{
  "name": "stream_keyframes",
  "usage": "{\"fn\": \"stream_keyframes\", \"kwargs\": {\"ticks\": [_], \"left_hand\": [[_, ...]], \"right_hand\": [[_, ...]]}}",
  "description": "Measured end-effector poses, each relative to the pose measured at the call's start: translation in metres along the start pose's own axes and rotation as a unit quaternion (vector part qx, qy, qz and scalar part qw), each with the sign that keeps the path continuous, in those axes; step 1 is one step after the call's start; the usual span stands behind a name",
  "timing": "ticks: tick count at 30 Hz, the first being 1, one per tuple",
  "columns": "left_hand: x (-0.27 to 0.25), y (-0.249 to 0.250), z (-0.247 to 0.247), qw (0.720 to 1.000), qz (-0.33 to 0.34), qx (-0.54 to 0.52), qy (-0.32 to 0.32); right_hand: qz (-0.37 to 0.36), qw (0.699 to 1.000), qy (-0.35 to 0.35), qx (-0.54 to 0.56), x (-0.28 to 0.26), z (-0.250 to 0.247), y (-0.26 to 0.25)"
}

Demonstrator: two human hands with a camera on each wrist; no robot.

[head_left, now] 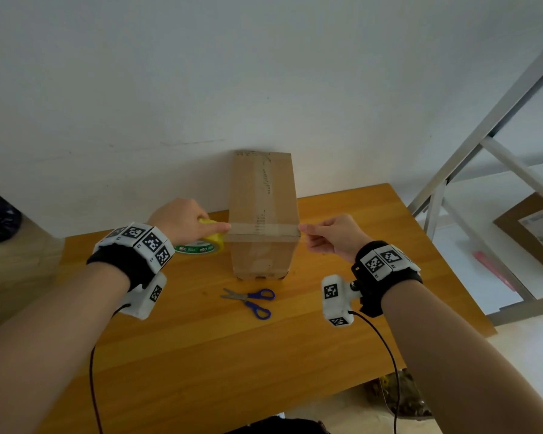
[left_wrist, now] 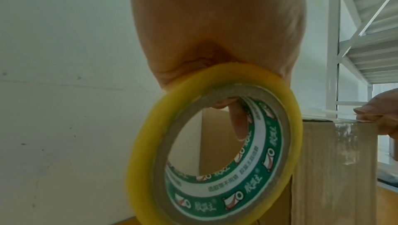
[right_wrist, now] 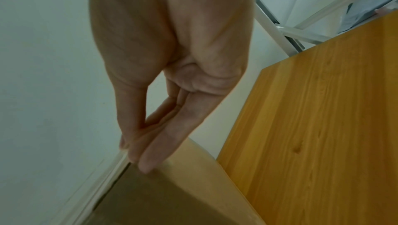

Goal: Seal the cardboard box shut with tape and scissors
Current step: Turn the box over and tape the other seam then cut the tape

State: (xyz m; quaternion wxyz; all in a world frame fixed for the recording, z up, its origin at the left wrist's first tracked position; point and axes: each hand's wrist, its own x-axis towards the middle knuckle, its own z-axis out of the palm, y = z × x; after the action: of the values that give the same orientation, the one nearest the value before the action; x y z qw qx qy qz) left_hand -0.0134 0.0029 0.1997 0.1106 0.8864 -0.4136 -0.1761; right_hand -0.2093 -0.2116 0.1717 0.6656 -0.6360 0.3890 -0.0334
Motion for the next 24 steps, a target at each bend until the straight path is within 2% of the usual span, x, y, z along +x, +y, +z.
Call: {"fn": "stream_keyframes", "kwargs": {"ticks": [24], "left_hand": [[0.014, -0.004, 0.013, 0.999, 0.0, 0.012, -0.04]], "right_hand": [[0.048, 0.997, 0.045, -0.042, 0.011, 0.006, 0.002]]}}
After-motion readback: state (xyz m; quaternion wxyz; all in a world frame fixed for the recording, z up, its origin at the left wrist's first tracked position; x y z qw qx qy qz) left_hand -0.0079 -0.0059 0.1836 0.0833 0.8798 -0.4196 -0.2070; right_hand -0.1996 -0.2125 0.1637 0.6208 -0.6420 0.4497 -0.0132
